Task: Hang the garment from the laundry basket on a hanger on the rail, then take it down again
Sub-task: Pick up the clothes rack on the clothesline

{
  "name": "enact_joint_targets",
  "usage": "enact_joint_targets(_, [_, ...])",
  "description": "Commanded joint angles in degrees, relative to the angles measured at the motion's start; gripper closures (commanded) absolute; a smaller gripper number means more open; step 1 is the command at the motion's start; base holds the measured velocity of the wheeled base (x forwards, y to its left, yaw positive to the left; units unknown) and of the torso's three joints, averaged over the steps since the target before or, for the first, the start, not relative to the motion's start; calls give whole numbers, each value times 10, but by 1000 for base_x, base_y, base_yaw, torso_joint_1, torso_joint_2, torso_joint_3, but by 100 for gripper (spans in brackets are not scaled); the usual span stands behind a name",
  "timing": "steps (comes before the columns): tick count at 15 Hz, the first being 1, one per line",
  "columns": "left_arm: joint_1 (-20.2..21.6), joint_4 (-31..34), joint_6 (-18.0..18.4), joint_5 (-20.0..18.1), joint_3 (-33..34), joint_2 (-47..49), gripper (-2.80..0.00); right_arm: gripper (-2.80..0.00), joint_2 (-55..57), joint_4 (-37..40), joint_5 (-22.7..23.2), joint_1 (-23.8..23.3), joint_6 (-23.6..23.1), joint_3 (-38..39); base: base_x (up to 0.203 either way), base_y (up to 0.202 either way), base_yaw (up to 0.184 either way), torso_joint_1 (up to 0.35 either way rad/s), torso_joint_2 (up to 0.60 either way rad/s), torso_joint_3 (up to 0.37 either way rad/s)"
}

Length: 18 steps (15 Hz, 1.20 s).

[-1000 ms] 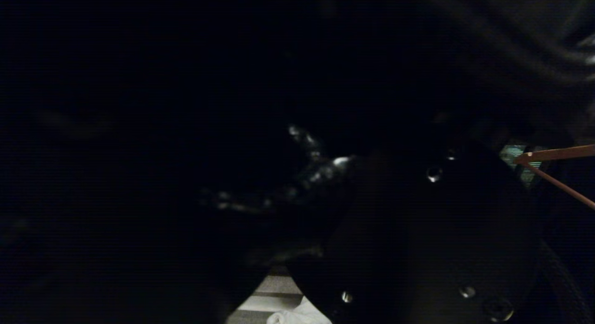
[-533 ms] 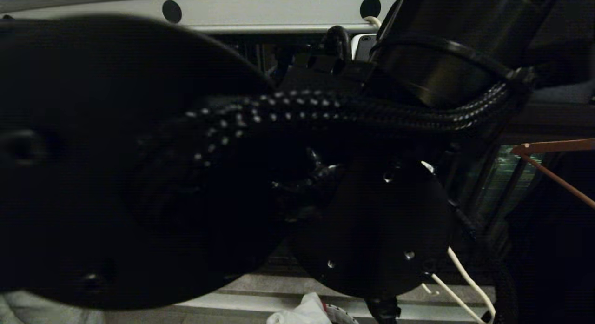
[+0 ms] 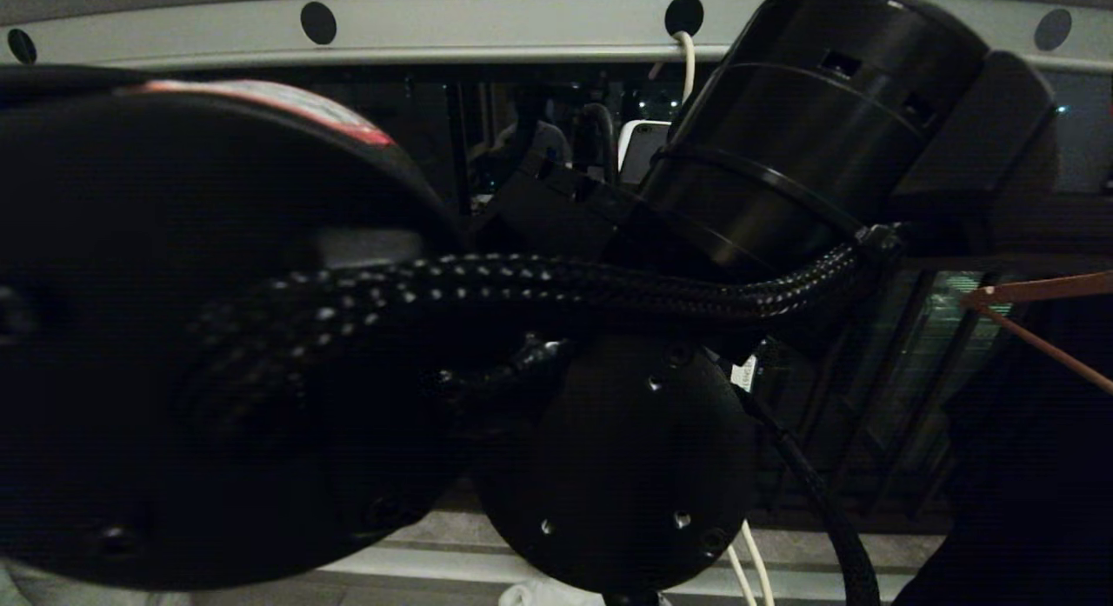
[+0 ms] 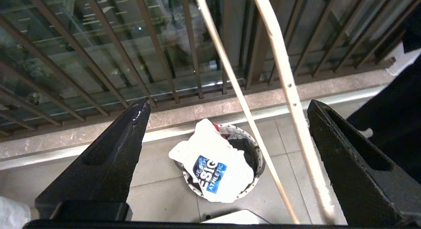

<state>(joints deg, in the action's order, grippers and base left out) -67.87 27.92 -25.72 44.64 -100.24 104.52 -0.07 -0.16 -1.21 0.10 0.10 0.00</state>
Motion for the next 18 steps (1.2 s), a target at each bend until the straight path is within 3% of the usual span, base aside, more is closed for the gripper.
enact_joint_targets(1, [1,1,-8,-7,2,-3,-280,0,1,0,0,0,0,0,0,0,0,0,0,0])
enact_joint_targets(2, [1,1,-8,-9,2,-2,-280,0,1,0,0,0,0,0,0,0,0,0,0,0])
enact_joint_targets(3, [1,1,-9,-10,2,-1,0,0,1,0,0,0,0,0,0,0,0,0,0,0])
enact_joint_targets(18, [12,-1,-30,-8,43,-24,0,0,1,0,0,0,0,0,0,0,0,0,0,0])
